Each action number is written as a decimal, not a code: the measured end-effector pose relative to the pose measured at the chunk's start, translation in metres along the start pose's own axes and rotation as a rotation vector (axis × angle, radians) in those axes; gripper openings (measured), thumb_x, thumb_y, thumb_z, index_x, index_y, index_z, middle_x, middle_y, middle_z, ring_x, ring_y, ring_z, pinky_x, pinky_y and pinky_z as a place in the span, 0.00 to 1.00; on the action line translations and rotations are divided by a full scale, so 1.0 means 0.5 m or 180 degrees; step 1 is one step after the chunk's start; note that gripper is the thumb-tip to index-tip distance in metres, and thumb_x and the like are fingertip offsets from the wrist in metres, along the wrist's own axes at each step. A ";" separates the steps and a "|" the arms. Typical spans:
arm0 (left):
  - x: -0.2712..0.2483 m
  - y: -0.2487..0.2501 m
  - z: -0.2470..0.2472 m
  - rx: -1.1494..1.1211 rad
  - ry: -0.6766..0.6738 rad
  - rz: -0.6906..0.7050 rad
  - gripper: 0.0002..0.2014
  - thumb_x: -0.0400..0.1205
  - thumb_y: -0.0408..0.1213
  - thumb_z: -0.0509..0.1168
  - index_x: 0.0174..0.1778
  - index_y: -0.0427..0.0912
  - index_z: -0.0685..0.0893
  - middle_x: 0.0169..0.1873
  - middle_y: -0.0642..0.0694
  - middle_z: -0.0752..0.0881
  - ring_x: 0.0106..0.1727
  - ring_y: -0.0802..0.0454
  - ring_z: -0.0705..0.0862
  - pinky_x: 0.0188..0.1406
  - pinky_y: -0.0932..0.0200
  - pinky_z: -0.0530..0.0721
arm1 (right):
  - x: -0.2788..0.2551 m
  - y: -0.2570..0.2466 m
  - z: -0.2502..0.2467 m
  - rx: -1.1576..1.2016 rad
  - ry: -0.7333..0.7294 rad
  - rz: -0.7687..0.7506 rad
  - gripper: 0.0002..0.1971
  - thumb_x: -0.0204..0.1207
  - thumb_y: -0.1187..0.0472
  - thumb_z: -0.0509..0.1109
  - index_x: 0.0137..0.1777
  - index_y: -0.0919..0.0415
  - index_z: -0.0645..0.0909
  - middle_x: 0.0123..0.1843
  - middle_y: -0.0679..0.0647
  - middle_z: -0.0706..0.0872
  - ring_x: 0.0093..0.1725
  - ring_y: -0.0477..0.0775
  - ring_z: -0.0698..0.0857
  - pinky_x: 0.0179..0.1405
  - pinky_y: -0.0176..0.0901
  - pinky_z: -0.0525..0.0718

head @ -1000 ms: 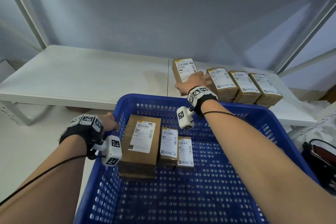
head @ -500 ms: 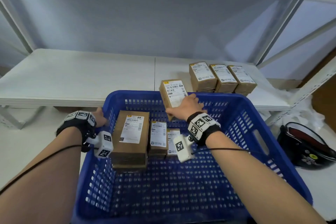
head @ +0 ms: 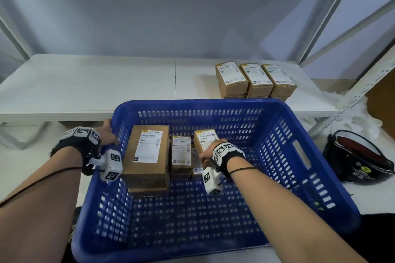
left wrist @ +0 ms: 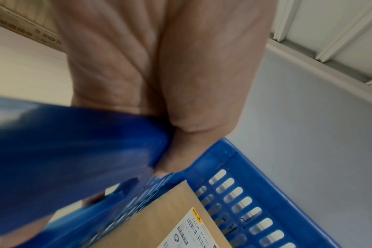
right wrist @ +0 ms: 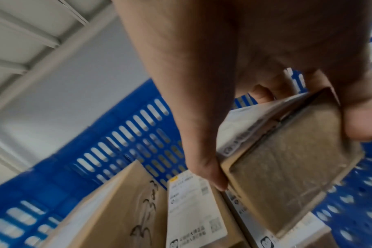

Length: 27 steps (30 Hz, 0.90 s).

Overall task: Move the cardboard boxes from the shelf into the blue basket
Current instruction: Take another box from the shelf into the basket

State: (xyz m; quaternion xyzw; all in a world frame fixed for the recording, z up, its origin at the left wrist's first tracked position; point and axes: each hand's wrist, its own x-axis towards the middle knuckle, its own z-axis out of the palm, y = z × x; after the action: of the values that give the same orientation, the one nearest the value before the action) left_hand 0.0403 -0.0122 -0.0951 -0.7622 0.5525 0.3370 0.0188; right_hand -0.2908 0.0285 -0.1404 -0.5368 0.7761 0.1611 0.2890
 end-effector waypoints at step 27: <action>0.025 -0.009 0.018 -0.0383 0.0179 0.0041 0.44 0.69 0.23 0.71 0.77 0.41 0.54 0.54 0.27 0.82 0.54 0.30 0.84 0.56 0.33 0.84 | -0.033 -0.072 -0.205 0.0900 0.1413 -0.0836 0.13 0.80 0.55 0.67 0.57 0.63 0.76 0.52 0.60 0.84 0.52 0.62 0.83 0.48 0.48 0.82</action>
State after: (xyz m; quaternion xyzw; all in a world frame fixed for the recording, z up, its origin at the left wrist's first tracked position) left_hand 0.0417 -0.0171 -0.1103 -0.7675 0.5365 0.3481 -0.0447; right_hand -0.2815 -0.0300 -0.0480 -0.6092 0.7590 -0.1087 0.2025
